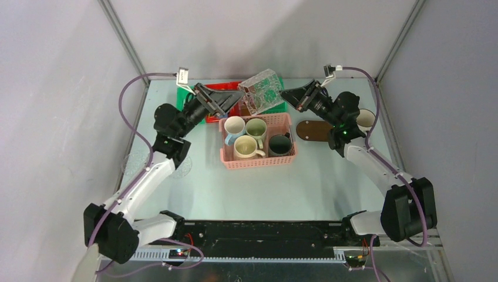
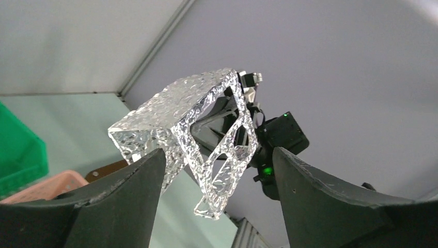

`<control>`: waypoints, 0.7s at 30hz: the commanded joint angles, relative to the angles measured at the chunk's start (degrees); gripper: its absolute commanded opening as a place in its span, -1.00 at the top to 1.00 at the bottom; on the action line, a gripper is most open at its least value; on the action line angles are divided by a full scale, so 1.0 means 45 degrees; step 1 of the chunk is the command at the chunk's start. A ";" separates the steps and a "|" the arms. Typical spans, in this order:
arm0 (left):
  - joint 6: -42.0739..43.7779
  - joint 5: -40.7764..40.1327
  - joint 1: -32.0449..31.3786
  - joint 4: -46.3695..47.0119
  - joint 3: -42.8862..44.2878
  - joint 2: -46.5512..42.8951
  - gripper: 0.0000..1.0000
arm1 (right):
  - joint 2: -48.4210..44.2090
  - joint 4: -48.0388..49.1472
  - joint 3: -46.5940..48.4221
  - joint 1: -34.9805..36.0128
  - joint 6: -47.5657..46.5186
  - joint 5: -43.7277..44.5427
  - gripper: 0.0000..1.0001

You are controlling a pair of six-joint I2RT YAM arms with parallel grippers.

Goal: Prepare toiletry sets of a toothbrush and toothpaste on the tray
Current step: Pick up the toothpaste holder from the storage box.

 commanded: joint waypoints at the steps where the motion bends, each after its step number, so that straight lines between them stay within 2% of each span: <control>1: -0.1307 0.0813 -0.0219 0.1463 0.0370 0.0403 -0.59 | -0.0122 0.1227 0.0053 0.0126 0.0433 -0.0117 1.00; 9: -0.2082 0.1039 -0.0367 0.2655 0.0196 0.0947 -0.34 | -0.0232 0.1174 0.0045 0.0190 0.0470 -0.0209 1.00; 13: -0.2697 0.1251 -0.0374 0.3477 0.0177 0.1325 -0.13 | -0.0153 0.1226 0.0041 0.0261 0.0519 -0.0320 1.00; 17: -0.3315 0.1440 -0.0380 0.4424 0.0080 0.1625 0.21 | -0.0065 0.1189 0.0034 0.0288 0.0510 -0.0351 1.00; 20: -0.3327 0.1463 -0.0376 0.4539 0.0009 0.1603 0.62 | -0.0038 0.1142 0.0045 0.0298 0.0493 -0.0357 1.00; 21: -0.3291 0.1432 -0.0385 0.4532 -0.0036 0.1585 0.69 | -0.0038 0.1142 0.0049 0.0306 0.0499 -0.0360 1.00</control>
